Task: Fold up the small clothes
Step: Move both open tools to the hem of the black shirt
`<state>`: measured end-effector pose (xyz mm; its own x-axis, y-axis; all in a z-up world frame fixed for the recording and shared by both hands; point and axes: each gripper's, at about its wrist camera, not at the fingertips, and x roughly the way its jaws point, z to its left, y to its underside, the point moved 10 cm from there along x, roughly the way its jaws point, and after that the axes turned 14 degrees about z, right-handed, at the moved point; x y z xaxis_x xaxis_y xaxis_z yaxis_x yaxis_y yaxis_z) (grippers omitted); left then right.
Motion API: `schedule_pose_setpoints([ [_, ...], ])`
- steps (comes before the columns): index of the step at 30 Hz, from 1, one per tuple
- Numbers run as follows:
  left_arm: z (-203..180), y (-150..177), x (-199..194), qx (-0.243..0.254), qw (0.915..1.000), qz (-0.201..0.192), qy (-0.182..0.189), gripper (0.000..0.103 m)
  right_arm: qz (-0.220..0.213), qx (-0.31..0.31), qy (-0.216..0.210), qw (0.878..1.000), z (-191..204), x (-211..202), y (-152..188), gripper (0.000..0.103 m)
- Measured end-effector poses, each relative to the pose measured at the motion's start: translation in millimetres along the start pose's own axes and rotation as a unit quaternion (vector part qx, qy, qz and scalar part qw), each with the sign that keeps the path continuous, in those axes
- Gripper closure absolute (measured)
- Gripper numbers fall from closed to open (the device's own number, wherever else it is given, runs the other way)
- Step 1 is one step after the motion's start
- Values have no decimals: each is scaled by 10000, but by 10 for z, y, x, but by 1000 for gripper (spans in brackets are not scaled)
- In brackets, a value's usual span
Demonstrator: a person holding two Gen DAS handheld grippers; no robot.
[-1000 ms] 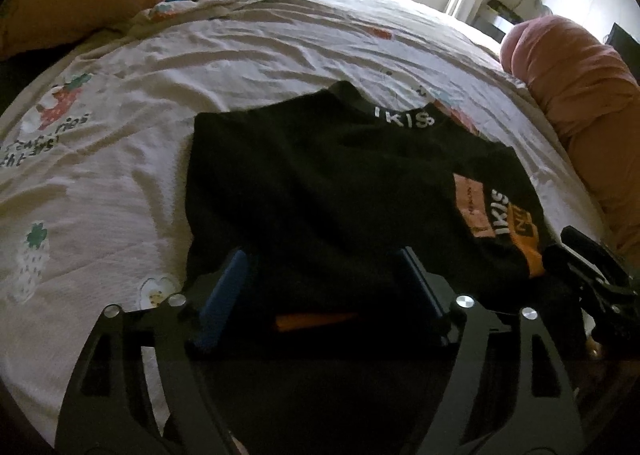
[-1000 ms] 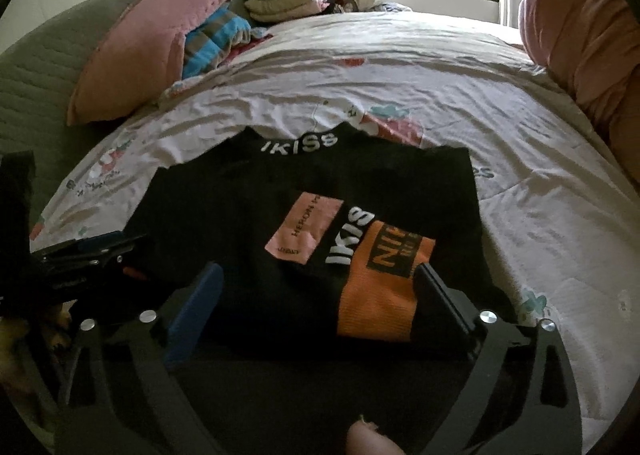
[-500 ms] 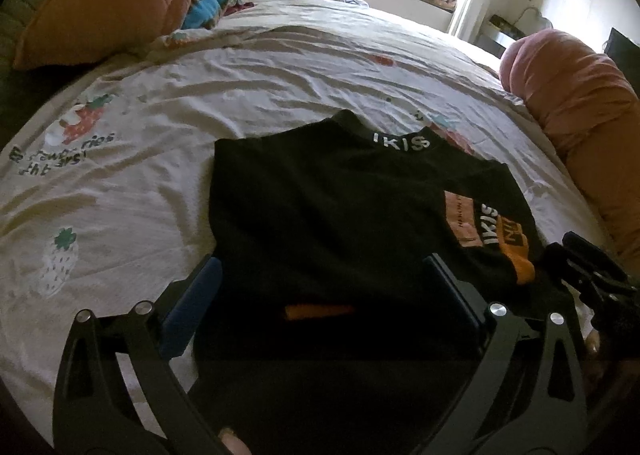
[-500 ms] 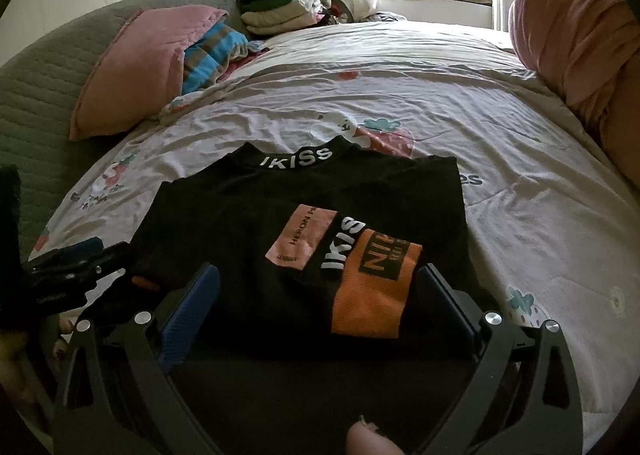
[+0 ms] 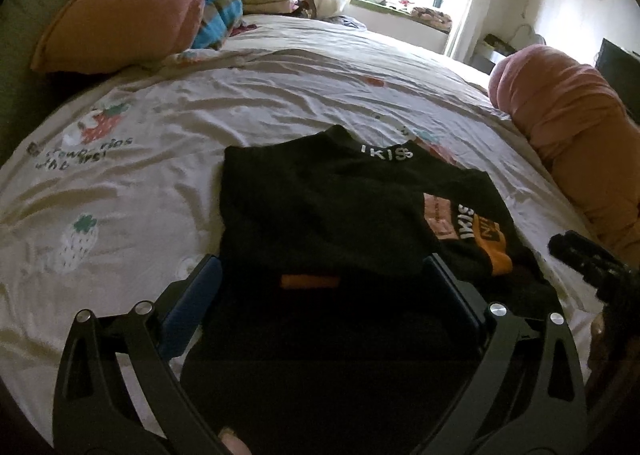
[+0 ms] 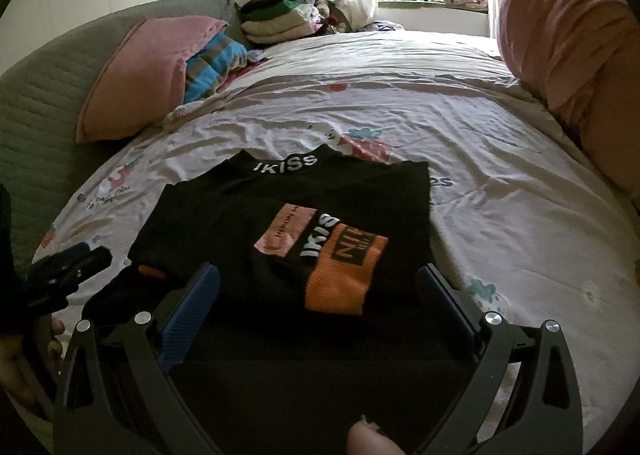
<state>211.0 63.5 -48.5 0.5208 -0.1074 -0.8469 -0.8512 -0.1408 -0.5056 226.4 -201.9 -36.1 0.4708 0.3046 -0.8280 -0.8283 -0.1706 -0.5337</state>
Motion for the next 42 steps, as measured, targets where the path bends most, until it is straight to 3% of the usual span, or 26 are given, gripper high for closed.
schedule_pose_setpoints([
  [18, 350, 518, -278, -432, 9990, 81, 31, 10, -15, 114, 32, 9999, -295, -336, 251, 5],
  [30, 585, 997, -494, -360, 9978, 471, -287, 10, -9, -85, -124, 9999, -191, -507, 475, 5],
  [40, 674, 1314, -630, -648, 9958, 631, -101, 10, 182, -148, -318, 9992, -143, -537, 773, 5],
  [42, 652, 1351, -643, -689, 9955, 645, -22, 17, 225, -184, -352, 9990, -137, -553, 842, 5],
])
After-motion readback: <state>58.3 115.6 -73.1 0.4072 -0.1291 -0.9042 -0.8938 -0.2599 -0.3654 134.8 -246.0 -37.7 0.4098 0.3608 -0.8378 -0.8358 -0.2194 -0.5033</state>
